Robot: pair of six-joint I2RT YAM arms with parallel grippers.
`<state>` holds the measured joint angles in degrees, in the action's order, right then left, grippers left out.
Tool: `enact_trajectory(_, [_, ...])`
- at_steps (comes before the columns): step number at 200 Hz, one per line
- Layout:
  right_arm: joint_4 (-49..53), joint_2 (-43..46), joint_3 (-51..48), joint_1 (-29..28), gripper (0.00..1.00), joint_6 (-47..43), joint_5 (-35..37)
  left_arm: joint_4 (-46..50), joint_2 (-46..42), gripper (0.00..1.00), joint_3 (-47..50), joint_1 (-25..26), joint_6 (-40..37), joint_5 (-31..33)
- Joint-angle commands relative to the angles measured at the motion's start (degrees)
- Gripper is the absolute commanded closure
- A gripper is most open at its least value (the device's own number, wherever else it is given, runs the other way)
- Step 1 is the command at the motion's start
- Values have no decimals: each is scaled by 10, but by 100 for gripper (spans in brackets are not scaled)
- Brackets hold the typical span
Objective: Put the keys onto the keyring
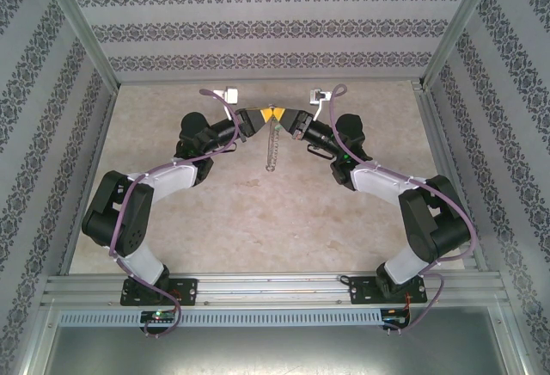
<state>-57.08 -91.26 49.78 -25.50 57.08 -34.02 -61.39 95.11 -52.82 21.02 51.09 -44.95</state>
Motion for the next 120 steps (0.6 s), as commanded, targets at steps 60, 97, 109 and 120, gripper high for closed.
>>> enact_trajectory(60, [41, -16, 33, 51, 100, -40, -103, 89, -40, 62, -25, -29, -74, -40])
enact_trajectory(97, [86, -29, 46, 80, 100, -83, -167, 218, -48, 56, -68, -38, -141, -80])
enact_trajectory(109, [101, -34, 53, 88, 100, -100, -195, 268, -46, 55, -90, -38, -165, -97])
enact_trajectory(120, [117, -39, 61, 95, 100, -116, -220, 317, -43, 54, -110, -39, -191, -108])
